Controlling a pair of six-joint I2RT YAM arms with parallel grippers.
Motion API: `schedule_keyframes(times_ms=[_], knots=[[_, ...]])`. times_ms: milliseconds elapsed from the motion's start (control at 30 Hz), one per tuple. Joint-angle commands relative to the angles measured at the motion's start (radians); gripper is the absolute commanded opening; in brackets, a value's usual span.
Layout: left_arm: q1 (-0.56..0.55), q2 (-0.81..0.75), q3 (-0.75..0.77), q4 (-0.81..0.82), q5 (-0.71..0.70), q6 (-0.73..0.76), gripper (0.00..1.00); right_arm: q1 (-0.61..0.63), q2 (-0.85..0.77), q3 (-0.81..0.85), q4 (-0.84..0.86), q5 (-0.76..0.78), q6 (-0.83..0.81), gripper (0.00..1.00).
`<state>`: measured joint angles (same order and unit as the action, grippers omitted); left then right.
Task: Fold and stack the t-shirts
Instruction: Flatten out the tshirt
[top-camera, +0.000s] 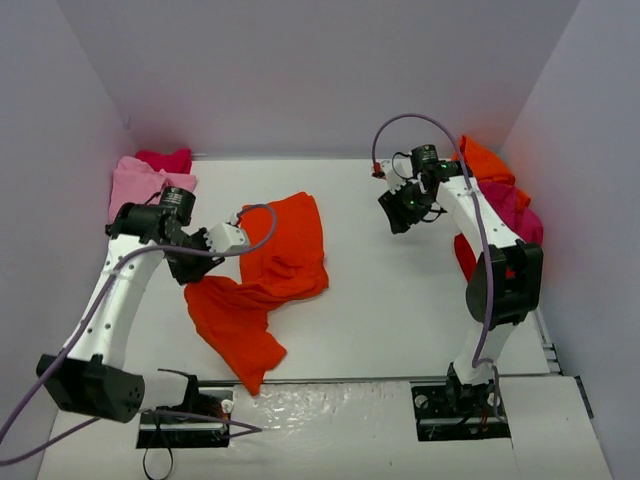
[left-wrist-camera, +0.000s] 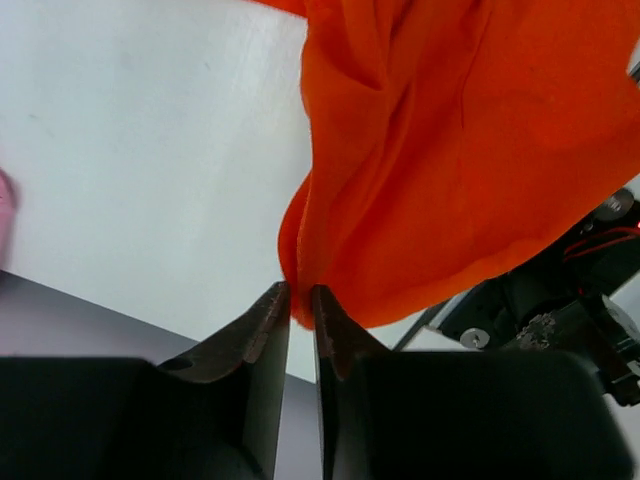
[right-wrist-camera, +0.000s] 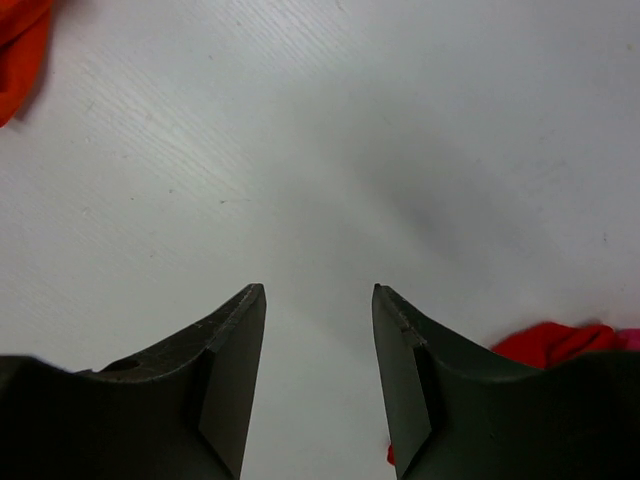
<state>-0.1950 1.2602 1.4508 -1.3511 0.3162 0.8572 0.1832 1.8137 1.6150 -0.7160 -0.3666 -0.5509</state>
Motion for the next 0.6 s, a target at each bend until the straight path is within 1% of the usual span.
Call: schedule_keyframes(times_ms=[0,33,100,133,167,233,267,367,500,567], knots=[[0.045,0.094,-0.060,-0.012,-0.128,0.018,0.16,0.065,0.021,0.043,-0.016,-0.024,0.018,0.44],[0.074,0.116,-0.070,-0.021,-0.135,0.028,0.20,0.082,0.022,0.037,-0.028,-0.015,0.008,0.44],[0.110,0.171,-0.059,-0.071,-0.121,0.049,0.39,0.095,0.016,0.013,-0.043,-0.012,-0.012,0.45],[0.128,0.178,-0.046,-0.075,-0.111,0.051,0.45,0.098,0.015,0.008,-0.043,-0.008,-0.020,0.45],[0.158,0.172,-0.023,-0.072,-0.080,0.060,0.49,0.103,0.012,0.013,-0.045,-0.005,-0.027,0.45],[0.190,0.149,0.021,-0.044,-0.017,0.055,0.64,0.111,0.021,0.035,-0.046,-0.006,-0.032,0.46],[0.189,0.133,0.049,-0.029,-0.005,0.046,0.70,0.116,0.030,0.051,-0.046,-0.014,-0.032,0.46],[0.186,0.150,0.090,-0.005,0.038,0.025,0.70,0.137,0.079,0.119,-0.056,-0.014,-0.024,0.46],[0.163,0.278,0.174,0.103,0.132,-0.067,0.70,0.169,0.150,0.212,-0.070,-0.009,0.003,0.46],[0.128,0.339,0.205,0.178,0.145,-0.114,0.69,0.181,0.167,0.235,-0.072,-0.010,0.015,0.46]])
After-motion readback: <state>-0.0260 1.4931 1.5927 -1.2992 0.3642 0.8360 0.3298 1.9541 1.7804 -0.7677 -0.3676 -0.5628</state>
